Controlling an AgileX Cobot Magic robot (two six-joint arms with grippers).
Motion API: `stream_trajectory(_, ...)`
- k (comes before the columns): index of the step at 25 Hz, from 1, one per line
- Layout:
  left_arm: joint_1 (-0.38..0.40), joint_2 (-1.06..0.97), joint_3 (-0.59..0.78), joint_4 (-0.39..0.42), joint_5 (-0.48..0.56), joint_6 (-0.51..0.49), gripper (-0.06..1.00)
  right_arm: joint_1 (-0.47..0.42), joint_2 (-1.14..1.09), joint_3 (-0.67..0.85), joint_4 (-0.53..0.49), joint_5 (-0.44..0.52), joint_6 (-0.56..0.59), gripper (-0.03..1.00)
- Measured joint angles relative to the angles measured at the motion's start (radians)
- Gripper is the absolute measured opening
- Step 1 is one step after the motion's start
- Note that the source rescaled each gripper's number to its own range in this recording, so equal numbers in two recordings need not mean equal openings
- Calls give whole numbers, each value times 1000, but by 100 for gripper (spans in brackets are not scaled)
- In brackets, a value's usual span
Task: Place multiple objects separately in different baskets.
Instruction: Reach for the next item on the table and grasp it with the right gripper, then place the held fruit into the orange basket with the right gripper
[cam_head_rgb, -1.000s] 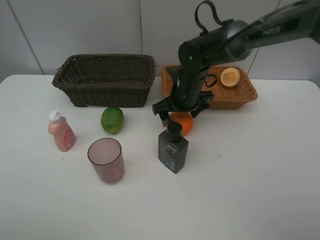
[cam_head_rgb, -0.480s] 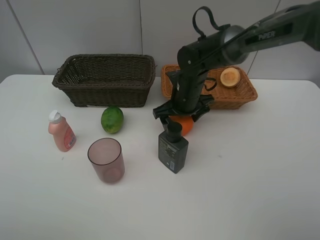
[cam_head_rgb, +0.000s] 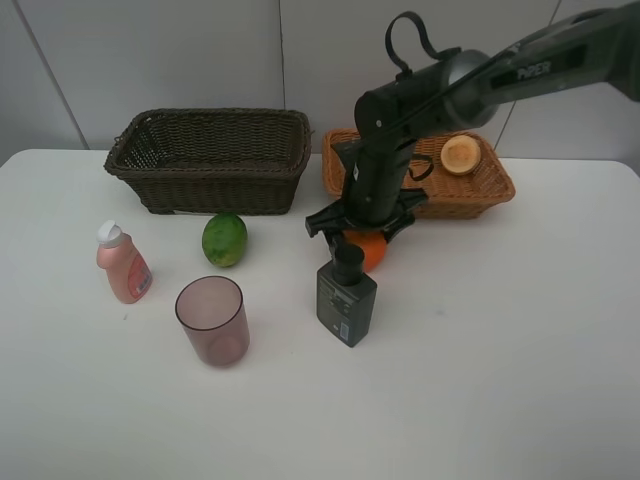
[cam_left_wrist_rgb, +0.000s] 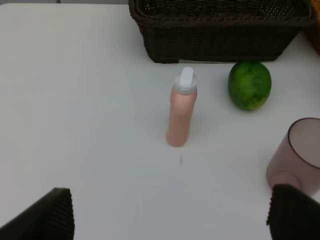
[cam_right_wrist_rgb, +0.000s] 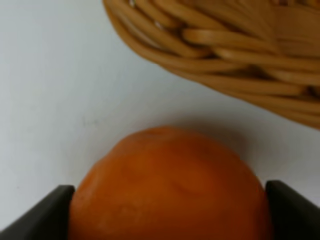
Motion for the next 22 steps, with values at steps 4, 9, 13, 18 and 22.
stream_trajectory(4,0,0,0,0,0,0,100,0,0,0,0,0,0,67)
stream_trajectory(9,0,0,0,0,0,0,100,0,0,0,0,-1,1,67)
stream_trajectory(13,0,0,0,0,0,0,100,0,0,0,0,-1,1,67)
stream_trajectory(18,0,0,0,0,0,0,100,0,0,0,0,-1,1,67)
stream_trajectory(22,0,0,0,0,0,0,100,0,0,0,2,-1,1,67)
